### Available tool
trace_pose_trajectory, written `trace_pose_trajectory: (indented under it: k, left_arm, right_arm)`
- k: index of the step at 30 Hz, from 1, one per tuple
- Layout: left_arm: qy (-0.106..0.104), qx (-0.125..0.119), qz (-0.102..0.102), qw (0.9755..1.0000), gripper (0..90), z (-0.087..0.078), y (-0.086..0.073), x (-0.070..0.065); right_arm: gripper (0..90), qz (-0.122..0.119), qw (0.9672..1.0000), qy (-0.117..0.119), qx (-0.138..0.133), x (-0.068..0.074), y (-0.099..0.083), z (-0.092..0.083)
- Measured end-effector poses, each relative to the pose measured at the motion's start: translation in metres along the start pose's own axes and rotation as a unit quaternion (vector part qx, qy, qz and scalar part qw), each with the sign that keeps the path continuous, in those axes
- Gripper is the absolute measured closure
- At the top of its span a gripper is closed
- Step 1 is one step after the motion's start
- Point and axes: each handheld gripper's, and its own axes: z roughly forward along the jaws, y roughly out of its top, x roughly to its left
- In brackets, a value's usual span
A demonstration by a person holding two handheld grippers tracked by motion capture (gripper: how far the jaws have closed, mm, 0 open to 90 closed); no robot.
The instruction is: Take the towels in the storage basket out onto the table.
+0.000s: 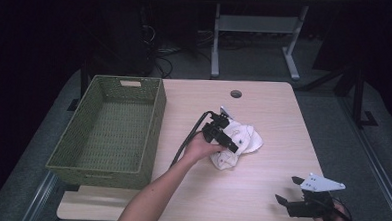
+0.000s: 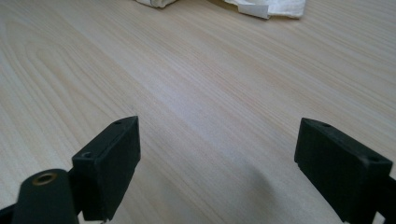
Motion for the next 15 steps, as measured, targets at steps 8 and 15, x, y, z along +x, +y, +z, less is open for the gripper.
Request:
trace_pose_trajectory:
  k: [8, 15]
  left_arm:
    - [-0.003, -0.027, 0.0, 0.9996, 31.2, -0.007, -0.01, -0.001]
    - [-0.005, -0.038, 0.003, 0.9993, 29.8, -0.019, -0.02, -0.002]
  right_arm:
    - [14.0, 0.003, 1.0, -0.002, 0.003, 0.0, 0.0, 0.001]
    - [14.0, 0.007, 1.0, -0.004, 0.005, 0.0, -0.001, 0.002]
